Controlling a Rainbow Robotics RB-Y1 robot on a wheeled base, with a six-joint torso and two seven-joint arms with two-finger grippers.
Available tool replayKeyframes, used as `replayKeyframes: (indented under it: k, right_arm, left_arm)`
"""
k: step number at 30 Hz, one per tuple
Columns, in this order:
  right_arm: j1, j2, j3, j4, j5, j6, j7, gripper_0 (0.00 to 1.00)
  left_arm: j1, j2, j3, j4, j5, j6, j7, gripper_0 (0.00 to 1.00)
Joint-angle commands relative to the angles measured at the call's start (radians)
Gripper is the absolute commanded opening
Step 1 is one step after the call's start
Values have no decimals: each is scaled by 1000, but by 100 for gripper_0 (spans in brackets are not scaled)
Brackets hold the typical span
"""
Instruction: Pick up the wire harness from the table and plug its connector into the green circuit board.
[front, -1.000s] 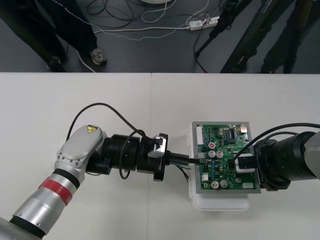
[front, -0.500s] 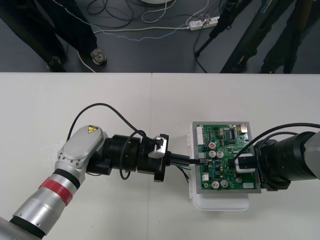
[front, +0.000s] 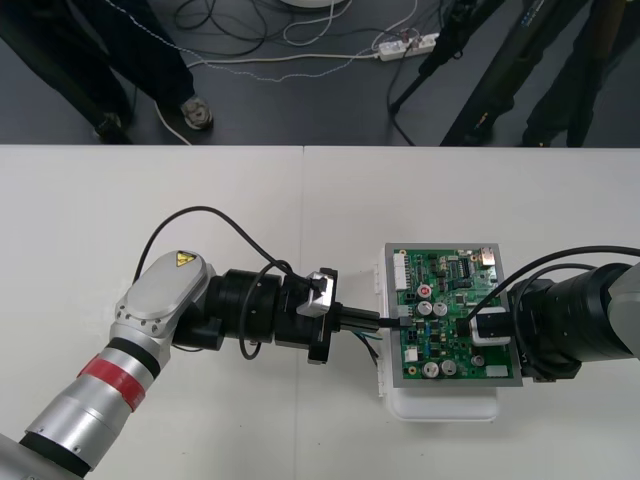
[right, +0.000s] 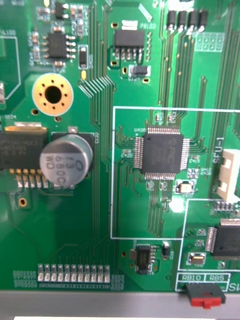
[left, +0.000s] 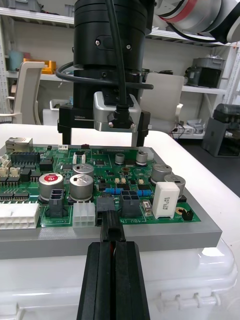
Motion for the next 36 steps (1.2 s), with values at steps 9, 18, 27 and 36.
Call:
replayKeyframes:
  k: [9, 18, 27, 36]
  right_arm:
    - [-23, 16, 17, -16, -11, 8, -24, 100]
    - [-23, 16, 17, -16, -13, 8, -30, 100]
    - [-23, 16, 17, -16, -13, 8, -30, 100]
    - [-23, 14, 17, -16, -13, 8, -32, 100]
  left_arm:
    - [-2, -12, -33, -44, 24, 65, -61, 0]
    - [-2, -25, -38, -44, 20, 65, -89, 0]
    - [-2, -25, -39, -44, 3, 65, -112, 0]
    - [-2, -34, -39, -44, -7, 65, -118, 0]
